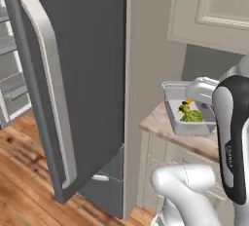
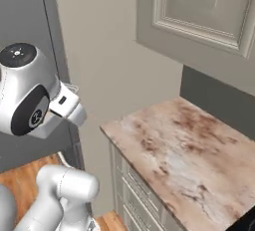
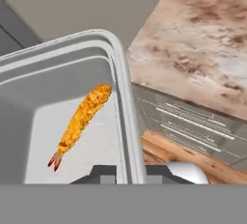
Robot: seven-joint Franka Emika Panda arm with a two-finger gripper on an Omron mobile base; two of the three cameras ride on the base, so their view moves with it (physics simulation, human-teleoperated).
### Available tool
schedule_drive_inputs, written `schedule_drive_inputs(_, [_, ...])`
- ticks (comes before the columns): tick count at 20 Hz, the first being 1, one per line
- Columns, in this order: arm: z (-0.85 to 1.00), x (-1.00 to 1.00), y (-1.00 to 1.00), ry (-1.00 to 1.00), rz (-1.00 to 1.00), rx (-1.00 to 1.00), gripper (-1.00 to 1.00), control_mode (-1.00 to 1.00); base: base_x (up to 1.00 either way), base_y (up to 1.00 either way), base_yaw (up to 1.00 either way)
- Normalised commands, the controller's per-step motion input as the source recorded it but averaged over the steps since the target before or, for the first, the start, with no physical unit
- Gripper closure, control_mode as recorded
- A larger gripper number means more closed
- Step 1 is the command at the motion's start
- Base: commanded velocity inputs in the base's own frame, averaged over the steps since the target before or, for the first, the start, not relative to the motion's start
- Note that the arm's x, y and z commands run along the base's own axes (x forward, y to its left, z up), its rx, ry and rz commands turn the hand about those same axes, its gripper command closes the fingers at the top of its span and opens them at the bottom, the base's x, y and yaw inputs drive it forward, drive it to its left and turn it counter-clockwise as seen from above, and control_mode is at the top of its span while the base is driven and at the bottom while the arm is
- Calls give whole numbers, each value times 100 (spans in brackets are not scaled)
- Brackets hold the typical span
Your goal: Place the tupperware on the top shelf of the fridge. Make space for the tupperware among the existing items by rearranging them on the shelves if needed. Close the fridge door when finished.
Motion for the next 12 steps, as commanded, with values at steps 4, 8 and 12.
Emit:
schedule_drive_inputs(4, [0, 0, 0, 0, 0, 0, 100, 100, -77, 0, 89])
schedule_drive_inputs(8, [0, 0, 0, 0, 0, 0, 100, 100, -47, 6, 89])
schedule_drive_inputs(12, [0, 0, 0, 0, 0, 0, 100, 100, 25, 69, 63])
